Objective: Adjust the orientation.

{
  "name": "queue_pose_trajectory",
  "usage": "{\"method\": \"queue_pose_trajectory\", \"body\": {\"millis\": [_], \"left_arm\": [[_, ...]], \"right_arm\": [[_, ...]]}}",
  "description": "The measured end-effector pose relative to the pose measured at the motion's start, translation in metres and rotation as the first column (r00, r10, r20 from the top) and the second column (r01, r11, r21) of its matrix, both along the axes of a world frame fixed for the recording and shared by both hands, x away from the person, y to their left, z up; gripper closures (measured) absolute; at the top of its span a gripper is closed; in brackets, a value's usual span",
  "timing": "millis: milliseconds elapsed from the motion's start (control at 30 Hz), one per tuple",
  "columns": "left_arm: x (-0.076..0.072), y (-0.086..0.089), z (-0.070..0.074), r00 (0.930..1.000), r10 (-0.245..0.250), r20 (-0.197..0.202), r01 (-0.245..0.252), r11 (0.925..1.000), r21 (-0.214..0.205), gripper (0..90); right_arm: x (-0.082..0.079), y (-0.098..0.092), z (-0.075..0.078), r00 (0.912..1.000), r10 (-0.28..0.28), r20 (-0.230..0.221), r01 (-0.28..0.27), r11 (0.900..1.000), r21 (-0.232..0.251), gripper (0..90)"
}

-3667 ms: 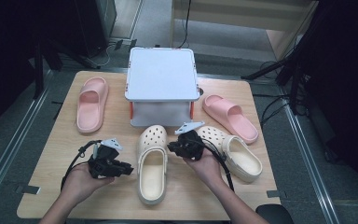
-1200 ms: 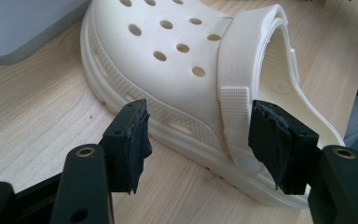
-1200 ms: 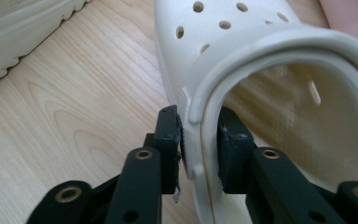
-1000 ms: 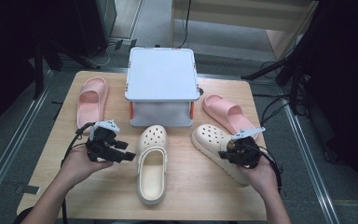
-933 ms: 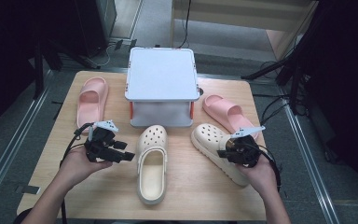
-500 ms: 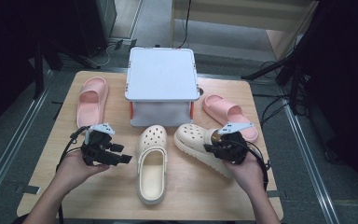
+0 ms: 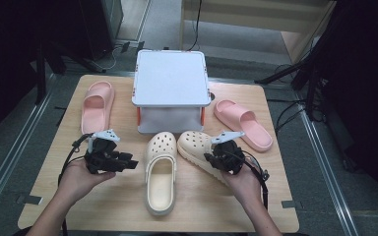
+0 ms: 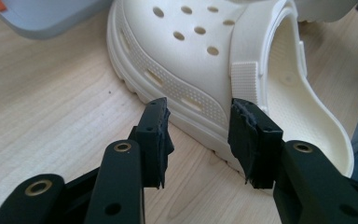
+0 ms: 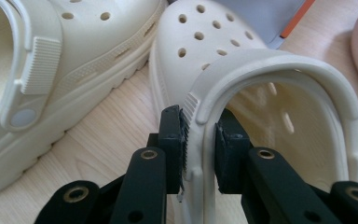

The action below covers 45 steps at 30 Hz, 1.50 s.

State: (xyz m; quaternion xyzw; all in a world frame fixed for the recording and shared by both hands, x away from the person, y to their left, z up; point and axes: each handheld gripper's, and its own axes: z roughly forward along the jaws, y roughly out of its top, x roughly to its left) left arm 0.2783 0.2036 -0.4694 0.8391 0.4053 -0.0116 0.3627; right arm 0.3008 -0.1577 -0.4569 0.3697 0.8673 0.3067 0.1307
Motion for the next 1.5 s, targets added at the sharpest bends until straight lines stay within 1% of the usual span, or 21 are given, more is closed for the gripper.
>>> {"method": "queue_pose_trajectory", "body": {"millis": [100, 300, 367, 433, 500, 600, 633, 700, 733, 800, 833, 900, 967, 1000, 1067, 1200, 1267, 1300, 1333, 1433, 1500], "left_arm": [[0.001, -0.005, -0.003, 0.9998, -0.022, -0.002, 0.022, 0.9996, 0.017, 58.0], [0.002, -0.009, -0.006, 0.9993, -0.035, -0.009, 0.036, 0.999, 0.028, 57.0], [0.003, -0.009, -0.007, 0.9992, -0.04, -0.01, 0.04, 0.9987, 0.032, 56.8], [0.003, -0.008, -0.007, 0.9992, -0.038, -0.01, 0.039, 0.9988, 0.03, 56.8], [0.004, -0.009, -0.008, 0.9992, -0.038, -0.01, 0.038, 0.9988, 0.03, 56.8], [0.007, -0.007, -0.01, 0.9994, -0.022, -0.025, 0.023, 0.9993, 0.029, 58.0], [0.008, -0.007, -0.01, 0.9993, -0.022, -0.03, 0.023, 0.9993, 0.029, 59.4], [0.009, -0.006, -0.011, 0.9992, -0.019, -0.035, 0.02, 0.9994, 0.027, 63.1], [0.009, -0.006, -0.011, 0.9992, -0.017, -0.038, 0.018, 0.9996, 0.022, 64.7], [0.01, -0.007, -0.012, 0.9988, -0.023, -0.043, 0.024, 0.9995, 0.02, 67.9], [0.011, -0.008, -0.012, 0.999, -0.023, -0.038, 0.024, 0.9996, 0.018, 68.8], [0.013, -0.01, -0.015, 0.999, -0.027, -0.034, 0.028, 0.9993, 0.025, 69.6], [0.015, -0.012, -0.018, 0.9989, -0.029, -0.036, 0.03, 0.9988, 0.039, 70.2], [0.017, -0.013, -0.019, 0.9987, -0.033, -0.04, 0.035, 0.9985, 0.041, 70.3], [0.018, -0.015, -0.023, 0.9985, -0.037, -0.039, 0.04, 0.9975, 0.058, 70.6], [0.021, -0.016, -0.028, 0.9972, -0.045, -0.059, 0.048, 0.997, 0.061, 70.7], [0.022, -0.018, -0.031, 0.9971, -0.044, -0.063, 0.048, 0.9969, 0.063, 70.5], [0.023, -0.019, -0.032, 0.9964, -0.051, -0.068, 0.056, 0.9959, 0.071, 70.1], [0.023, -0.021, -0.034, 0.9959, -0.053, -0.074, 0.058, 0.9953, 0.078, 69.5], [0.024, -0.024, -0.037, 0.9949, -0.066, -0.076, 0.073, 0.9925, 0.098, 69.4], [0.024, -0.023, -0.037, 0.9947, -0.071, -0.074, 0.078, 0.9922, 0.097, 69.5]], "right_arm": [[-0.001, 0.005, -0.004, 0.9993, 0.0, -0.038, 0.001, 0.9997, 0.024, 76.5], [-0.006, 0.019, -0.009, 0.9951, 0.052, -0.085, -0.046, 0.9965, 0.069, 72.6], [-0.009, 0.025, -0.009, 0.9958, 0.061, -0.068, -0.058, 0.997, 0.051, 71.4], [-0.009, 0.025, -0.009, 0.9955, 0.06, -0.073, -0.057, 0.9969, 0.055, 69.7], [-0.008, 0.022, -0.008, 0.9942, 0.065, -0.086, -0.059, 0.9958, 0.069, 67.8], [-0.008, 0.012, -0.002, 0.9938, 0.081, -0.076, -0.073, 0.9912, 0.111, 67.4], [-0.009, 0.007, 0.002, 0.9935, 0.086, -0.075, -0.076, 0.9894, 0.124, 68.4], [-0.011, -0.005, 0.009, 0.9927, 0.101, -0.067, -0.088, 0.9807, 0.175, 72.8], [-0.012, -0.012, 0.013, 0.9943, 0.093, -0.051, -0.082, 0.979, 0.187, 73.7], [-0.012, -0.026, 0.019, 0.9964, 0.081, -0.026, -0.074, 0.9762, 0.204, 79.7], [-0.011, -0.033, 0.021, 0.9977, 0.067, -0.013, -0.063, 0.9785, 0.196, 81.8], [-0.005, -0.045, 0.019, 0.9989, 0.045, -0.01, -0.043, 0.9799, 0.195, 85.3], [0.001, -0.055, 0.015, 0.9993, 0.031, -0.02, -0.027, 0.9805, 0.195, 87.0], [0.004, -0.058, 0.013, 0.9995, 0.026, -0.017, -0.023, 0.9806, 0.195, 87.2], [0.009, -0.062, 0.008, 0.9996, 0.014, -0.025, -0.009, 0.9832, 0.182, 87.3], [0.02, -0.065, -0.006, 0.9985, -0.008, -0.055, 0.016, 0.9887, 0.149, 85.2], [0.025, -0.064, -0.014, 0.9977, -0.017, -0.066, 0.025, 0.9928, 0.117, 83.9], [0.027, -0.064, -0.017, 0.9974, -0.027, -0.067, 0.034, 0.9941, 0.103, 84.0], [0.029, -0.063, -0.019, 0.9964, -0.03, -0.079, 0.038, 0.9941, 0.102, 84.5], [0.033, -0.06, -0.026, 0.9951, -0.038, -0.091, 0.046, 0.9958, 0.08, 84.7], [0.034, -0.057, -0.03, 0.9948, -0.035, -0.096, 0.041, 0.9972, 0.062, 84.8]]}}
